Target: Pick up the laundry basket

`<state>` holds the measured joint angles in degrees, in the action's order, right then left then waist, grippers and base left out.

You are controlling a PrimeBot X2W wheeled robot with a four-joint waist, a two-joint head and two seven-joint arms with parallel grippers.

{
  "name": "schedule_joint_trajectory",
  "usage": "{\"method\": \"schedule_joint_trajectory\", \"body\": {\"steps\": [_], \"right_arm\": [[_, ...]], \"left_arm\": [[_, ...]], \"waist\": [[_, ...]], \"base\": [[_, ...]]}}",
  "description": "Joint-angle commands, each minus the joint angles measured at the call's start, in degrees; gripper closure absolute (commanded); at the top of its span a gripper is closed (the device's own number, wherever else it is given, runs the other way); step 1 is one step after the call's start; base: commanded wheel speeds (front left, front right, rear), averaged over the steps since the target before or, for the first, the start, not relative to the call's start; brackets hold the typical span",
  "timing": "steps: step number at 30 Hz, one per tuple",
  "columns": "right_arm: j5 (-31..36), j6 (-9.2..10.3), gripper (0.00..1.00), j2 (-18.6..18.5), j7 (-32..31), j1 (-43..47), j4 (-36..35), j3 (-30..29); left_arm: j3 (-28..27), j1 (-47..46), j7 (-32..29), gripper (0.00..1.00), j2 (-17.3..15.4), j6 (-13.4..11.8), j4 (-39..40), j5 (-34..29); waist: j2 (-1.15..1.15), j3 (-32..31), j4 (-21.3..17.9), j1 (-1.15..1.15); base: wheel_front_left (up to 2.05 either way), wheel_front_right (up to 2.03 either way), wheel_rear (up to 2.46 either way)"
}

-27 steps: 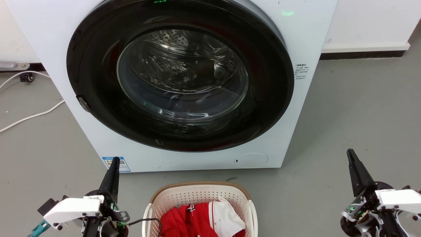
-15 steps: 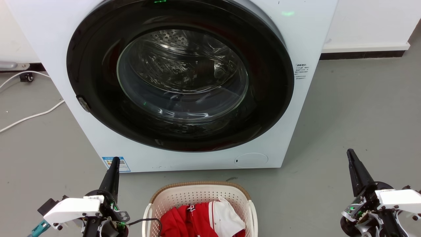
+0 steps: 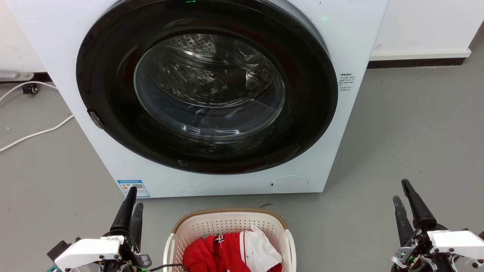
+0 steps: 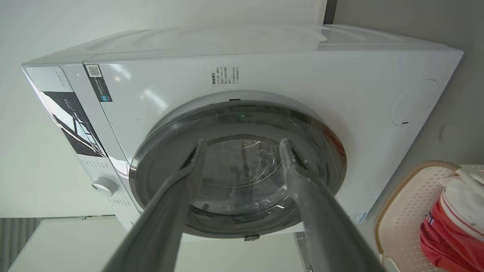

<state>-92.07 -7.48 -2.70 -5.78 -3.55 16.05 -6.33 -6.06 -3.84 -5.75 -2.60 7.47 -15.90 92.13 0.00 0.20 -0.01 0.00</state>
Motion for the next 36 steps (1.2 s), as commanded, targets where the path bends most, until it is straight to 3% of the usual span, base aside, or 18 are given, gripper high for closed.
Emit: {"method": "schedule_joint_trajectory", "body": {"steps": [1, 12, 27, 36], "right_arm": [[0.7, -0.01, 0.00, -0.1, 0.6, -1.1, -1.2, 0.0], [15.2, -0.01, 0.00, -0.1, 3.6, -0.4, -4.8, -0.1], [38.5, -0.01, 0.00, -0.1, 7.2, 1.3, -9.6, 2.4], [48.8, -0.01, 0.00, -0.2, 9.1, 2.2, -10.7, 3.6]], "left_arm": [[0.1, -1.2, 0.6, 0.00, -0.2, 0.0, 1.4, -1.0], [-0.1, -1.0, 3.7, 0.00, -0.2, -0.4, 4.3, -13.2], [2.2, 0.2, 7.2, 0.00, -0.2, -3.4, 7.4, -30.2], [3.2, 0.8, 9.1, 0.00, -0.3, -4.6, 8.7, -39.0]], "waist": [[0.00, 0.0, 0.0, 0.00], [0.00, 0.1, 0.0, 0.00], [0.00, 0.1, 0.0, 0.00], [0.00, 0.0, 0.0, 0.00]], "base": [[0.00, 0.00, 0.00], [0.00, 0.00, 0.00], [0.00, 0.00, 0.00], [0.00, 0.00, 0.00]]}}
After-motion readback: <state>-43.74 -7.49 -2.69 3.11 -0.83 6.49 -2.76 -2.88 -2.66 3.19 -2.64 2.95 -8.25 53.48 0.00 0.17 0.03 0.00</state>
